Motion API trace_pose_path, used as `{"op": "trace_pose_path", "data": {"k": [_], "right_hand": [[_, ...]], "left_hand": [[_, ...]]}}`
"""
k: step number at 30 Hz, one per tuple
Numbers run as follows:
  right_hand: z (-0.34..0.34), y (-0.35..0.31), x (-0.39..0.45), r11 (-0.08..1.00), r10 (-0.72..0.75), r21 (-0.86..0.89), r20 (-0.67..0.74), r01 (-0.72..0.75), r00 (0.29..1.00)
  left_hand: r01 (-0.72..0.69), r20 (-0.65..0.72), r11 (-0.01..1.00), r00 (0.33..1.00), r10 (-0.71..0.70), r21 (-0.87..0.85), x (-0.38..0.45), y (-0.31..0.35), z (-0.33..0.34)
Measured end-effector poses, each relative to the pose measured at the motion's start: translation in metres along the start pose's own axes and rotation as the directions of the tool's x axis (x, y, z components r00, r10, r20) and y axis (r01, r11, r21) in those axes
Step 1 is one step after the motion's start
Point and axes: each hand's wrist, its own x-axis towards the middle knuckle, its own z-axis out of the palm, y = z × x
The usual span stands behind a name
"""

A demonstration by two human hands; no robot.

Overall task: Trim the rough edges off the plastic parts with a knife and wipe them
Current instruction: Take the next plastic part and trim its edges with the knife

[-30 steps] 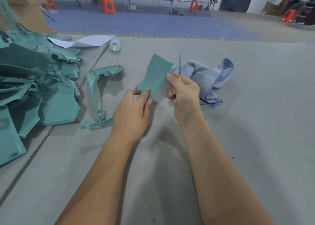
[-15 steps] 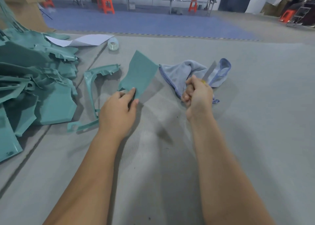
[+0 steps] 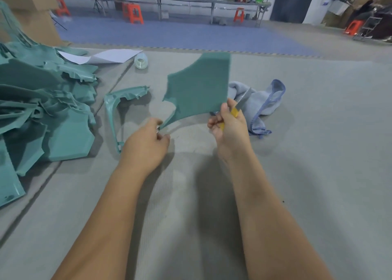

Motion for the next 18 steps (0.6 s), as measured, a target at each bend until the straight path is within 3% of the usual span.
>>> {"op": "trace_pose_path", "data": {"k": [3,6,9,11,13,15,18], "right_hand": [[-0.006,-0.005,-0.001,0.998,0.032,0.056,0.068,-0.036,0.997],[-0.006,-0.01,-0.002,0.973,0.148,0.168,0.068,-0.158,0.987],[-0.011,-0.02,-0.004,0.93,0.259,0.26,0.043,-0.261,0.965],[-0.015,-0.027,-0.008,0.938,0.27,0.201,0.085,-0.281,0.959],[-0.017,-0.032,-0.01,0.947,0.292,0.114,0.091,-0.301,0.952],[-0.016,-0.038,-0.01,0.967,0.237,0.084,0.066,-0.242,0.969],[-0.007,-0.043,-0.011,0.995,-0.083,-0.054,-0.026,0.081,0.996]], "left_hand": [[0.111,0.171,0.96,0.983,-0.068,-0.258,0.006,-0.01,-0.011],[0.082,0.13,0.902,0.991,-0.029,-0.424,0.008,-0.012,-0.016],[-0.074,-0.097,0.957,0.994,0.048,-0.28,0.009,-0.011,-0.017],[-0.159,-0.215,0.981,0.968,0.133,-0.109,0.01,-0.01,-0.017],[-0.152,-0.242,0.988,0.96,0.142,-0.022,0.012,-0.009,-0.015],[-0.108,-0.288,0.994,0.952,0.101,-0.007,0.011,-0.008,-0.013],[-0.088,-0.376,0.977,0.927,0.008,-0.196,0.007,-0.005,-0.015]]}}
